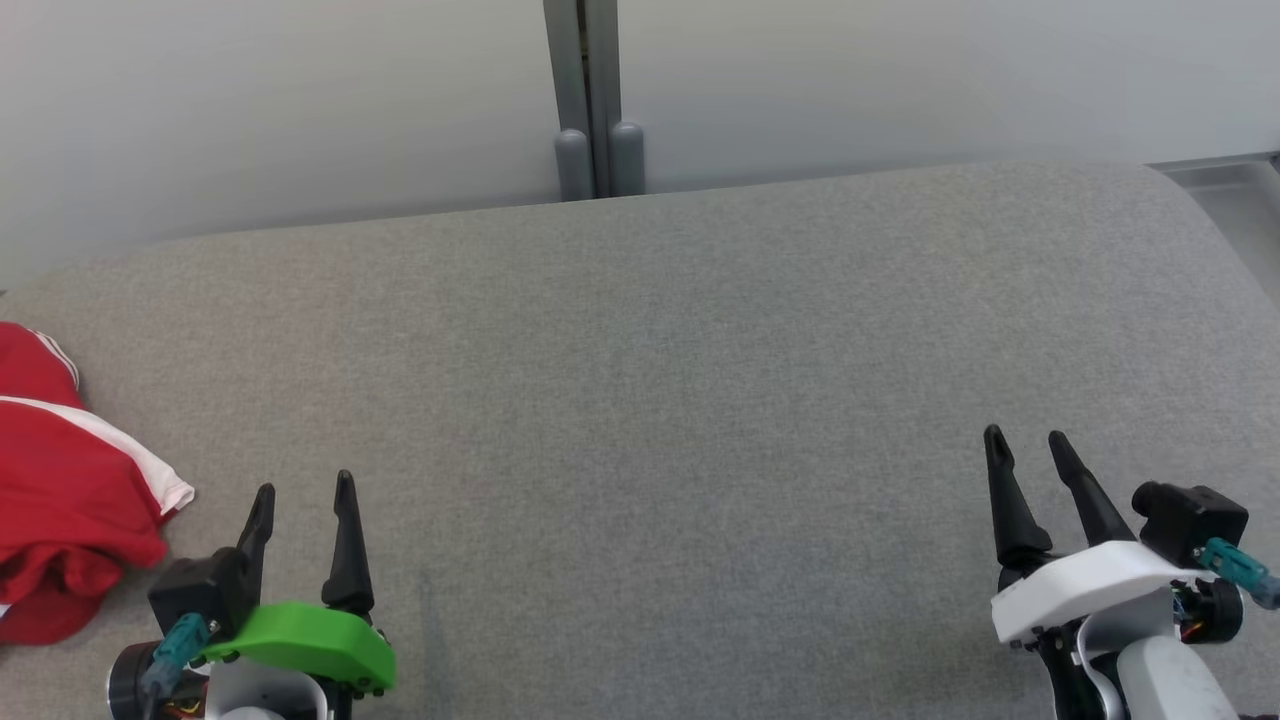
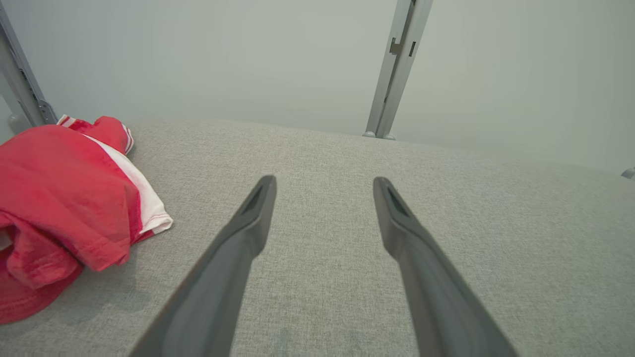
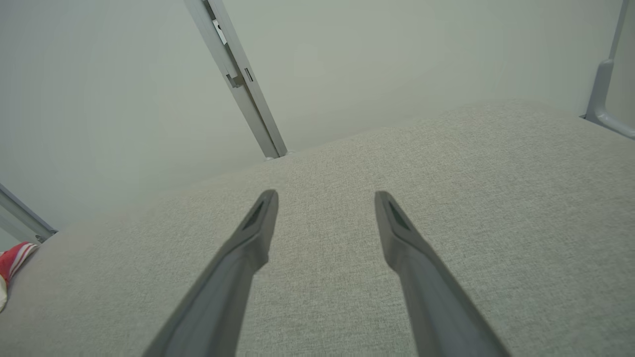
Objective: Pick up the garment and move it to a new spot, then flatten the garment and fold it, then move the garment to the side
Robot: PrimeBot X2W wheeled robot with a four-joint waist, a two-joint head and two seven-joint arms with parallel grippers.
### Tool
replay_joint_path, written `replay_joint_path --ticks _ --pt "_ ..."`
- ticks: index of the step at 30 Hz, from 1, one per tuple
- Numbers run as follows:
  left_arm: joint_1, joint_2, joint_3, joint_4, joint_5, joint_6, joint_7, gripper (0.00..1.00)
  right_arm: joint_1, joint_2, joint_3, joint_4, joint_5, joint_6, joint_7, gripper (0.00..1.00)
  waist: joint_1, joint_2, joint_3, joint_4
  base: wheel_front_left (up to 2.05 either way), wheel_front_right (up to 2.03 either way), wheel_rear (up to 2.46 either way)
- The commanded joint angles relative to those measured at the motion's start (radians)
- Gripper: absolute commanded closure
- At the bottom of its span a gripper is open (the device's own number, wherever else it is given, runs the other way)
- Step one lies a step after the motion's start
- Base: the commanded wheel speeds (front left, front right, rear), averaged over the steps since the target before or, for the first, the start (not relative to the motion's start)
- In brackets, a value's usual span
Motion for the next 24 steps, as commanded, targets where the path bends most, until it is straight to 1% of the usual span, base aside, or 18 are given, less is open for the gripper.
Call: replay_joint_path --ticks 1,10,16,24 --pt "0.013 0.002 0.003 0.001 0.022 -0.01 -0.009 0.0 0.012 -0.005 0.001 0.01 -0.029 0.0 -0.009 0.0 0.0 0.0 0.0 0.001 0.0 0.0 0.0" --pt "0.021 -0.024 0.032 0.025 0.095 -0.037 -0.03 0.0 0.01 -0.006 0.001 0.036 -0.11 0.0 -0.029 0.0 0.0 0.0 0.012 0.015 0.0 0.0 0.0" --pt "0.008 -0.051 0.07 0.037 0.145 -0.059 -0.043 0.0 0.004 -0.007 0.03 0.044 -0.154 0.0 -0.044 0.0 0.0 0.0 0.029 0.099 0.0 0.0 0.0" --pt "0.017 -0.064 0.128 0.072 0.205 -0.078 -0.059 0.0 -0.023 -0.007 0.095 0.07 -0.194 0.0 -0.058 0.0 0.0 0.0 0.055 0.262 0.0 0.0 0.0"
